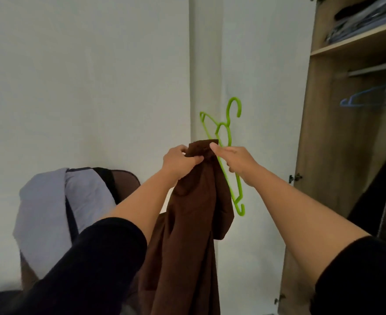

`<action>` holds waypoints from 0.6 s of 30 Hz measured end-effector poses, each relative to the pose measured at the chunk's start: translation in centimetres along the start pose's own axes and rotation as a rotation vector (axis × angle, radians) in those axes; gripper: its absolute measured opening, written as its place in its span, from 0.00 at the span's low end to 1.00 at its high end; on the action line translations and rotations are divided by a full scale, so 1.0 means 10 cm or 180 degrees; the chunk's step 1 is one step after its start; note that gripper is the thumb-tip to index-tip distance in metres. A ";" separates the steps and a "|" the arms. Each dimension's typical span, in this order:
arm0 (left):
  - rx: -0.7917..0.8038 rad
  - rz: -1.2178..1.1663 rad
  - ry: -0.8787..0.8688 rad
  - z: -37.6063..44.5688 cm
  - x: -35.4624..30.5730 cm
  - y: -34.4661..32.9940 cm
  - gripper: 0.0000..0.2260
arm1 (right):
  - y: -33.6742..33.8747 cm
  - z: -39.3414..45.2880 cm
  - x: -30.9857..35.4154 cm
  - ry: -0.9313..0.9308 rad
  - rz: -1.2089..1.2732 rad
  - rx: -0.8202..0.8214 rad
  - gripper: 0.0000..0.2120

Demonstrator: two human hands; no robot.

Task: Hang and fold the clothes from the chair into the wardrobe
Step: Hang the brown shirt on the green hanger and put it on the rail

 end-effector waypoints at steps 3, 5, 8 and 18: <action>0.0353 0.0036 -0.0119 -0.04 -0.07 -0.36 0.13 | 0.17 0.07 -0.01 -0.0016 -0.0053 -0.0051 0.15; 0.0698 -0.0091 -0.0138 -0.06 -0.08 -0.56 0.17 | 0.26 0.14 -0.03 0.0015 -0.0200 -0.0004 0.09; 0.0994 -0.0632 0.0124 -0.06 -0.04 -0.66 0.16 | 0.34 0.19 0.01 0.0081 -0.0576 0.0294 0.04; 0.1937 0.0562 0.0141 -0.05 0.07 -1.17 0.08 | 0.66 0.16 0.28 0.0525 -0.1857 0.0634 0.13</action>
Point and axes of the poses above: each hand's wrist, its own z-axis towards the middle knuckle, its own y-axis out of the back of the hand, x = y × z, the point moved 9 cm from there along z, towards the middle knuckle, and after that the axes turned 7 degrees about -y, right-handed, at the moved point
